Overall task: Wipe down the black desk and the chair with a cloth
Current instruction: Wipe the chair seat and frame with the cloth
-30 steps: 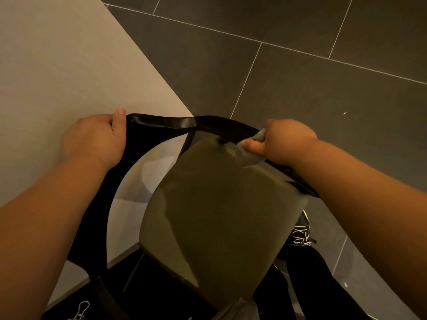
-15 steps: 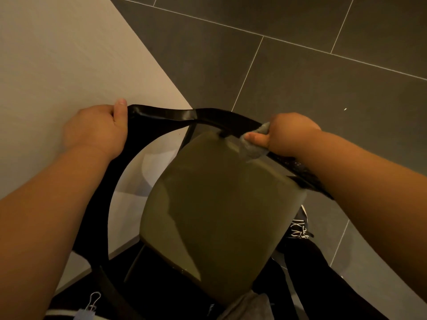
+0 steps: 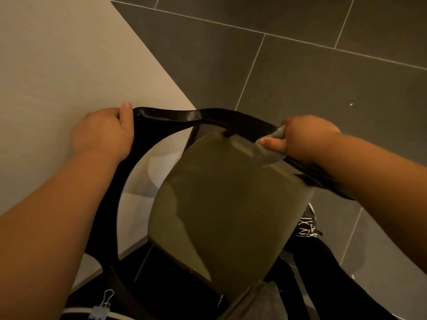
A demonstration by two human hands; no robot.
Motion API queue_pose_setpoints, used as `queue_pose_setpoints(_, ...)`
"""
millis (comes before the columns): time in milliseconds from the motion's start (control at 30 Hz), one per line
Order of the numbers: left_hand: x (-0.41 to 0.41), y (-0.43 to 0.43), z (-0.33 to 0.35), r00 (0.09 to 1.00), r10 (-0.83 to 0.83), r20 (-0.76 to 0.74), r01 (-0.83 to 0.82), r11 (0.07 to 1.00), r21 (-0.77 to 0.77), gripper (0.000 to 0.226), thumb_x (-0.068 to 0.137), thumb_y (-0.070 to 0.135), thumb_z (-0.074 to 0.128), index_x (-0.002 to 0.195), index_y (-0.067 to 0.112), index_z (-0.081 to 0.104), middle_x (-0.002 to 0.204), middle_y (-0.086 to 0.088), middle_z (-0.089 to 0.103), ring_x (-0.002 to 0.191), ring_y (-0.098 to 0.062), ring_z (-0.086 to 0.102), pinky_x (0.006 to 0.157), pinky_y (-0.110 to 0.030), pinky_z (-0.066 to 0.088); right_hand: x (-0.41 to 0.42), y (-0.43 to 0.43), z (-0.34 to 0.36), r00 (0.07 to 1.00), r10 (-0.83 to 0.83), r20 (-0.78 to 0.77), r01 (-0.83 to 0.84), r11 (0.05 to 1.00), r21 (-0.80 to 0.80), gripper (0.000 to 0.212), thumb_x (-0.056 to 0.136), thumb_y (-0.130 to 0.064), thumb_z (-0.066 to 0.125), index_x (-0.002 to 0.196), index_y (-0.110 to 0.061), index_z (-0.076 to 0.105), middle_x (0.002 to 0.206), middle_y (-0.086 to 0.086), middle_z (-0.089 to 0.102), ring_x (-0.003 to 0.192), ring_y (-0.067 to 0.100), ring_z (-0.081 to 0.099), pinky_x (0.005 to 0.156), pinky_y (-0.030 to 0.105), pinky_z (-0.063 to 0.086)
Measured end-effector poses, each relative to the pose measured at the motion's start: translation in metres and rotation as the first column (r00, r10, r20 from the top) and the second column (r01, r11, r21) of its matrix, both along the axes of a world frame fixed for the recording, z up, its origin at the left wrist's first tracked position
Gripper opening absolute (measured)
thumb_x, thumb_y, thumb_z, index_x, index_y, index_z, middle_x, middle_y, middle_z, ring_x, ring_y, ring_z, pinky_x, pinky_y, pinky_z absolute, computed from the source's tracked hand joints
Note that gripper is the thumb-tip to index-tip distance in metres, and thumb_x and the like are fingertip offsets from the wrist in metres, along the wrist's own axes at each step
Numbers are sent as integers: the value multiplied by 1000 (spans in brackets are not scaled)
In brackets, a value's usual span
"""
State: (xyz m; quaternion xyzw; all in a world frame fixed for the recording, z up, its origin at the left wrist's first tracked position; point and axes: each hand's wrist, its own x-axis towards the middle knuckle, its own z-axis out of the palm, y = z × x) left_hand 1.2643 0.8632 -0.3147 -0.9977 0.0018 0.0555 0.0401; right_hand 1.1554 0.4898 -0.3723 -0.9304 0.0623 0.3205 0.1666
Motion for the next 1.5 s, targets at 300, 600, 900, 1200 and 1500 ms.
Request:
queue_pose_setpoints(300, -2, 0, -4, 1000, -18, 26, 18, 1000, 16, 70, 111, 49, 20, 94, 3, 70, 96, -30, 66, 86, -46, 59, 72, -45, 41, 12, 11, -12, 997, -50, 52, 44, 992, 118, 64, 76, -90, 44, 92, -33, 66, 76, -5, 65, 72, 15, 62, 65, 37, 52)
queue_pose_setpoints(600, -4, -78, 6, 931, -358, -77, 352, 933, -81, 39, 104, 55, 41, 106, 25, 66, 96, 0, 67, 81, -20, 58, 65, -34, 47, 12, 9, -6, 999, -30, 22, 27, 994, 104, 53, 82, -87, 44, 98, -45, 74, 77, -7, 68, 75, 16, 64, 67, 37, 54)
queue_pose_setpoints(900, -22, -185, -61, 706, -618, -346, 632, 770, -87, 51, 105, 58, 30, 135, 26, 57, 126, -6, 62, 117, -30, 55, 95, -47, 44, -14, -20, -4, 992, -68, -103, 76, 994, 78, 55, 80, -86, 51, 82, -31, 55, 79, -1, 66, 78, 18, 63, 75, 39, 54)
queue_pose_setpoints(1200, -19, -212, -89, 701, -699, -140, 705, 709, -8, 48, 101, 54, 36, 86, 25, 70, 83, 0, 54, 78, -25, 53, 62, -34, 30, 8, 1, -15, 999, -18, 49, 16, 999, 46, 67, 78, -87, 53, 91, -21, 51, 79, -2, 54, 81, 24, 56, 66, 36, 44)
queue_pose_setpoints(1500, -21, -208, -89, 711, -689, -139, 689, 723, -54, 48, 95, 60, 18, 74, 31, 50, 76, 6, 45, 73, -17, 43, 57, -32, 28, -29, -45, -6, 988, 1, -153, 10, 998, 68, 68, 73, -91, 47, 85, -25, 60, 82, 1, 66, 77, 18, 61, 81, 42, 55)
